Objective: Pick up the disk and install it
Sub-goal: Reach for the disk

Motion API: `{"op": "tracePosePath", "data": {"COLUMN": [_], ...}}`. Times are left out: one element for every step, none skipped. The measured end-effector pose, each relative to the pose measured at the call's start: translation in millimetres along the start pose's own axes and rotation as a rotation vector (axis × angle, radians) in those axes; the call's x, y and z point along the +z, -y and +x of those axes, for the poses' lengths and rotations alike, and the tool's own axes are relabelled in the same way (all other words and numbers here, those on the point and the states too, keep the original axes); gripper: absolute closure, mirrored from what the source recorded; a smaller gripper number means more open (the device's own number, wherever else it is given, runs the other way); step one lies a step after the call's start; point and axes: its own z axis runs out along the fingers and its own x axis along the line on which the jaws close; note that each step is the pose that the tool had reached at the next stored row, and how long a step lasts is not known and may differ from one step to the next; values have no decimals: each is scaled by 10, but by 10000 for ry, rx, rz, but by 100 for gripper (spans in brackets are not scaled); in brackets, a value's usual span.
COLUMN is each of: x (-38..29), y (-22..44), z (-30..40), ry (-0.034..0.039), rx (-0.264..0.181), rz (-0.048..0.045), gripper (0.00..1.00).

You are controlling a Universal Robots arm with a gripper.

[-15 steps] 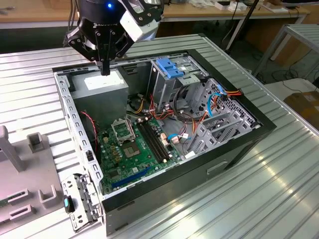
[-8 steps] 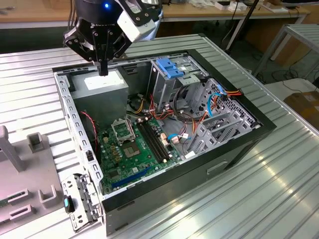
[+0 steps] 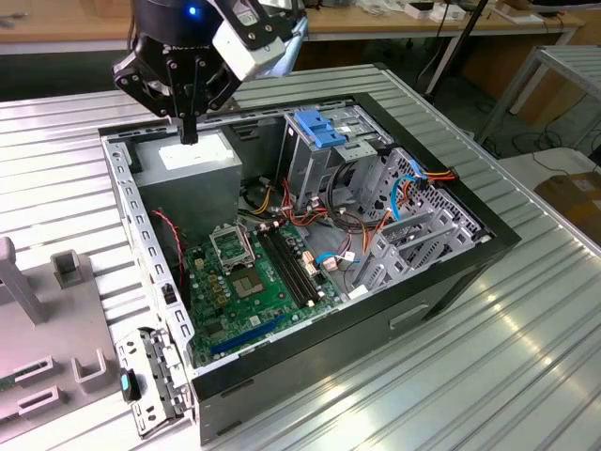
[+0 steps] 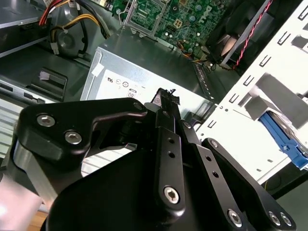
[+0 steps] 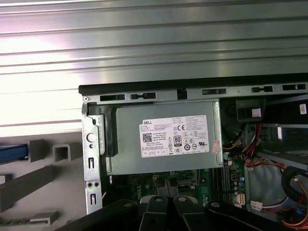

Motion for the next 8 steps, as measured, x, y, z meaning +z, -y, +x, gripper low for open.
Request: {"op": "tracePosePath", "data": {"x": [-1, -1, 0, -1, -1, -2, -2, -3], "y": [0, 1, 2, 2, 3, 4, 6, 7], "z": [6, 11, 19, 30, 41, 55, 74, 89], "ry": [-1, -1, 0, 0, 0, 0, 0, 0], "rx": [0, 0, 0, 0, 0, 0, 0, 0], "rz": [1, 1, 0, 0, 0, 0, 0, 0], "gripper": [89, 89, 89, 89, 89, 89, 89, 89]}}
